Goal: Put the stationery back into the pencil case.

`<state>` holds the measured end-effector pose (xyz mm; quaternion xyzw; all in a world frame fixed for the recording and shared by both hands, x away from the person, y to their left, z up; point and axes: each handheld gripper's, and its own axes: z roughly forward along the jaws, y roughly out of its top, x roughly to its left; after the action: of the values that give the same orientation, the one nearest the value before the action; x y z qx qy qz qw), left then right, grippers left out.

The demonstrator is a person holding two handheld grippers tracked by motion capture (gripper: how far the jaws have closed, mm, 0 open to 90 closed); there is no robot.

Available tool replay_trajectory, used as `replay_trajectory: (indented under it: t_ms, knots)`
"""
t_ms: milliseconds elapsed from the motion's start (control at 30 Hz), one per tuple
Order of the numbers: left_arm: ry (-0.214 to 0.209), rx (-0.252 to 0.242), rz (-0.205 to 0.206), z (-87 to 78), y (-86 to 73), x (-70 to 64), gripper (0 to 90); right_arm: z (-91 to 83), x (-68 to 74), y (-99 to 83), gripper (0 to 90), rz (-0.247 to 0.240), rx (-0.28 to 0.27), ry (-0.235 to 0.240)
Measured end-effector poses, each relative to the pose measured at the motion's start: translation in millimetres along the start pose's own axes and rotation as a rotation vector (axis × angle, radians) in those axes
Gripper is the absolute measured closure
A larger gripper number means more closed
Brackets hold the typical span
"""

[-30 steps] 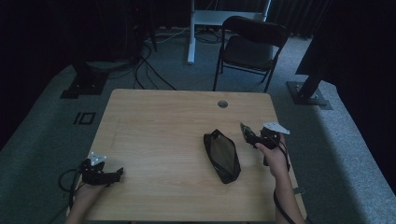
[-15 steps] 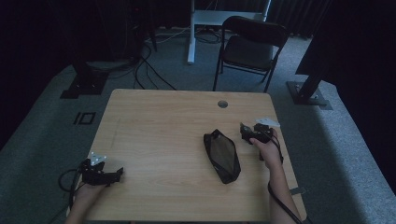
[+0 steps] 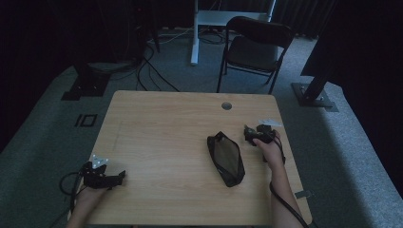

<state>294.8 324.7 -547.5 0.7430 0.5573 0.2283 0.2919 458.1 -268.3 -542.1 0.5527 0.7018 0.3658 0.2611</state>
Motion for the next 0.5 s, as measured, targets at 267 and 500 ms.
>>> replay_trajectory:
  t_ms: [267,500]
  knots:
    - [0.0,0.0,0.0,0.0,0.0,0.0,0.4,6.6,-0.2,-1.6,28.9,0.008,0.037,-0.016]
    - [0.0,0.0,0.0,0.0,0.0,0.0,0.4,8.1,0.2,-2.3,37.1,-0.007,0.076,-0.025]
